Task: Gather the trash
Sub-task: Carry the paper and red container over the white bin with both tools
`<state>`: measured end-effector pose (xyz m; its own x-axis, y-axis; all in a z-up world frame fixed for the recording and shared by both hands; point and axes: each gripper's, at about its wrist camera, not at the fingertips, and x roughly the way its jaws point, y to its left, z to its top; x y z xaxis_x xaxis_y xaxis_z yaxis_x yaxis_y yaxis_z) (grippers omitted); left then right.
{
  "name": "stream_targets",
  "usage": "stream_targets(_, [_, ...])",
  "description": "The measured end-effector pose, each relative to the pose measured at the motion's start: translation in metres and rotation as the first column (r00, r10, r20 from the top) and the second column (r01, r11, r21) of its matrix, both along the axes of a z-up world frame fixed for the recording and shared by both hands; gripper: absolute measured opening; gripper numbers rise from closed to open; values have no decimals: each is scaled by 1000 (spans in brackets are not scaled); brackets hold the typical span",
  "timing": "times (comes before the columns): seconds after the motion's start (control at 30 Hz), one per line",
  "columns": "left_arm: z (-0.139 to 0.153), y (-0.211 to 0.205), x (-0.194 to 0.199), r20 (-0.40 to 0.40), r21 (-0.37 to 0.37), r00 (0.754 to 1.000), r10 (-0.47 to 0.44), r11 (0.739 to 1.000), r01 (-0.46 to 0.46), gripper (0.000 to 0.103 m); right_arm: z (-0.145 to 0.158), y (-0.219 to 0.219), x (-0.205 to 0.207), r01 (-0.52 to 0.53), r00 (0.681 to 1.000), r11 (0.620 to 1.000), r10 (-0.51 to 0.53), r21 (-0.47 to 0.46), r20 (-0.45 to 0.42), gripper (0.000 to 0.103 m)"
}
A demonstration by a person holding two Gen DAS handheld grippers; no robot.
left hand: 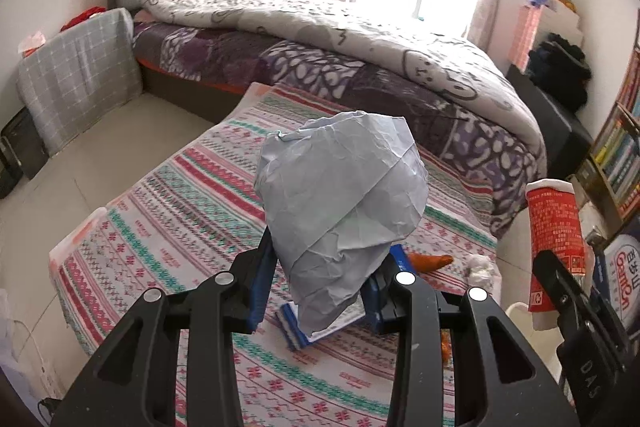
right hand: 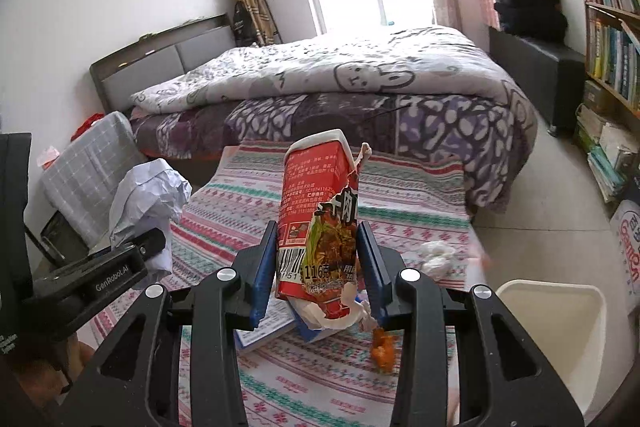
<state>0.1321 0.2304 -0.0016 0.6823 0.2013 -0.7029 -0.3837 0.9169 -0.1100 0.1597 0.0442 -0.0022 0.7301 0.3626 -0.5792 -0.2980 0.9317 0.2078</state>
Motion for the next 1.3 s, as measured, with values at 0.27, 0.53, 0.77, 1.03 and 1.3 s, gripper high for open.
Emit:
stream_targets(0.27, [1,-36,8,15,11,998,-59,998,59,38,2,-29,1,50,999,999,-49,-16,9,37])
stream_targets(0.53, [-1,-64,14,19,20,993,-113,993,112,38,3,-57,4,98,995,995,-98,-21,6,37])
stream_targets(0.77, [0,-90,16,31,27,985,-168,986,167,38,5,-82,4,134,991,991,-133,-26,9,38])
stream_targets(1.03, [-2,-123,20,38,43,972,-230,973,228,38,5,-111,5,182,983,983,-182,-31,7,38])
stream_targets(1.3, [-7,-156,22,29,60,954,-299,953,297,38,2,-140,5,231,973,972,-231,-40,-7,38])
